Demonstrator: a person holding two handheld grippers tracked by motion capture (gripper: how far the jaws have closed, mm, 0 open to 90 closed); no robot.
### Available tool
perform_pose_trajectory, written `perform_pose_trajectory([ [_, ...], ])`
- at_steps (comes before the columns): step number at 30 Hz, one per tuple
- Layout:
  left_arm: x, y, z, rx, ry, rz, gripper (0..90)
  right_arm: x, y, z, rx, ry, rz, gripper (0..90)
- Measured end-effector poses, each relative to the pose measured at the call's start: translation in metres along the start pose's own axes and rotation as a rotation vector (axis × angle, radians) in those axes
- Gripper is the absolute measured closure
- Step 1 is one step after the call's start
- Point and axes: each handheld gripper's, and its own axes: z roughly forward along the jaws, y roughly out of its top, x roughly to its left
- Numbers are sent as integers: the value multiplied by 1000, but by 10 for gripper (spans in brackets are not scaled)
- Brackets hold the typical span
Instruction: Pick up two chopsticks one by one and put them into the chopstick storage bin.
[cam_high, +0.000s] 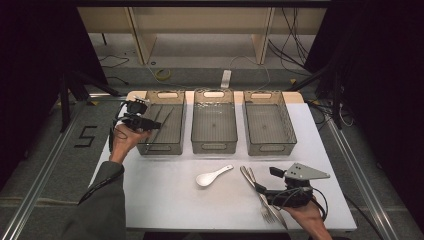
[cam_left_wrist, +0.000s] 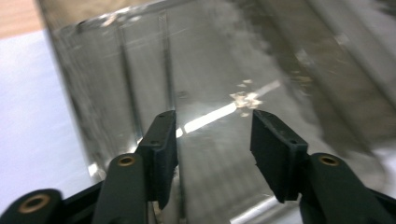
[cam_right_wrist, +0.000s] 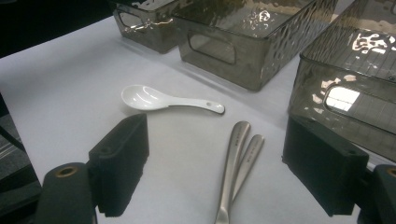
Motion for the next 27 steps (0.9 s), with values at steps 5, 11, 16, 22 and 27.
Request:
perform_pose_trajectory([
  [5,-19,-7,-11,-37,-76,14,366,0,0,0,1,0,-5,233],
  [11,-24,-10,-14,-32,-128,37,315,1,0,0,4,-2,-5,233],
  [16,-32,-11,-17,-33,-136,69,275,0,0,0,2,-4,-2,233],
  [22,-42,-10,-22,-40,-144,93,254,1,0,-1,-1,-3,-3,233],
  [27,-52,-6,-27,-45,-154,119,243,0,-1,-1,1,-4,0,233],
])
